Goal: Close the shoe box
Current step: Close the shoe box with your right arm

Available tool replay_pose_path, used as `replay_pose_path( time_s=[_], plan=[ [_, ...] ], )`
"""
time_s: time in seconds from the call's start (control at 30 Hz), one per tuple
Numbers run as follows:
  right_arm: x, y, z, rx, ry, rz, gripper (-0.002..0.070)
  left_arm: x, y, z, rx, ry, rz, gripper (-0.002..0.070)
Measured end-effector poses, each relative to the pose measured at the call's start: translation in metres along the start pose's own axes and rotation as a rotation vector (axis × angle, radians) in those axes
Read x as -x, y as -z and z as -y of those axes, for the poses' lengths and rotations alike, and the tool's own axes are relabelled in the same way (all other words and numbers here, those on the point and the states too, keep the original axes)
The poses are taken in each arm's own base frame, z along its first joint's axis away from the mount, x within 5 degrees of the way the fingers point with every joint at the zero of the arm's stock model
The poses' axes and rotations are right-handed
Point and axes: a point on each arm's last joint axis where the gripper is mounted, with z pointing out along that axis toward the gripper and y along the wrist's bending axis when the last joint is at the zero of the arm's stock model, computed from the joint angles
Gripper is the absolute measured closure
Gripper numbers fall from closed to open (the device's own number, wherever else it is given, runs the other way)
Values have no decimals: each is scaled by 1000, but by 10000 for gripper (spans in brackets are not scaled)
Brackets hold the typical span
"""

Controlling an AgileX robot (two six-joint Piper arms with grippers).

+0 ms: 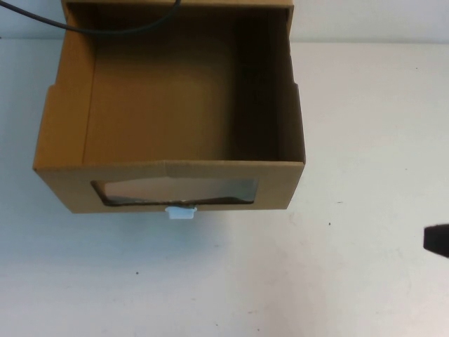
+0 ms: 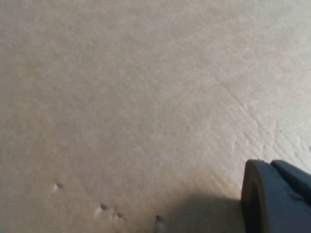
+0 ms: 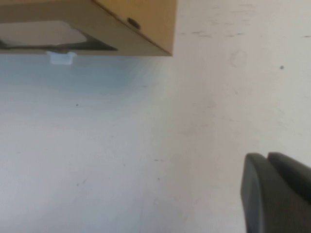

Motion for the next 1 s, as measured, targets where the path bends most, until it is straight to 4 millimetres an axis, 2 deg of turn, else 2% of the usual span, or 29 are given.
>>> replay_pose_path(
  time_s=[0.13, 0.27, 0.37, 0.53, 0.63, 0.8, 1.0],
  plan=[
    [33, -15, -9, 76, 69, -57, 687, 0, 0, 0, 0, 0, 0, 680],
    [53, -38, -34, 117, 173, -102, 687, 0, 0, 0, 2, 0, 3, 680],
    [56, -60, -65, 159, 264, -138, 687, 1, 0, 0, 4, 1, 7, 680],
    [47, -88, -121, 229, 408, -120, 687, 1, 0, 0, 5, 1, 9, 680],
    [50, -103, -146, 269, 440, -97, 687, 1, 0, 0, 5, 1, 9, 680],
    [68, -129, -166, 280, 444, -79, 687, 1, 0, 0, 5, 1, 9, 680],
    [84, -154, -181, 284, 460, -69, 687, 1, 0, 0, 5, 1, 9, 680]
  ],
)
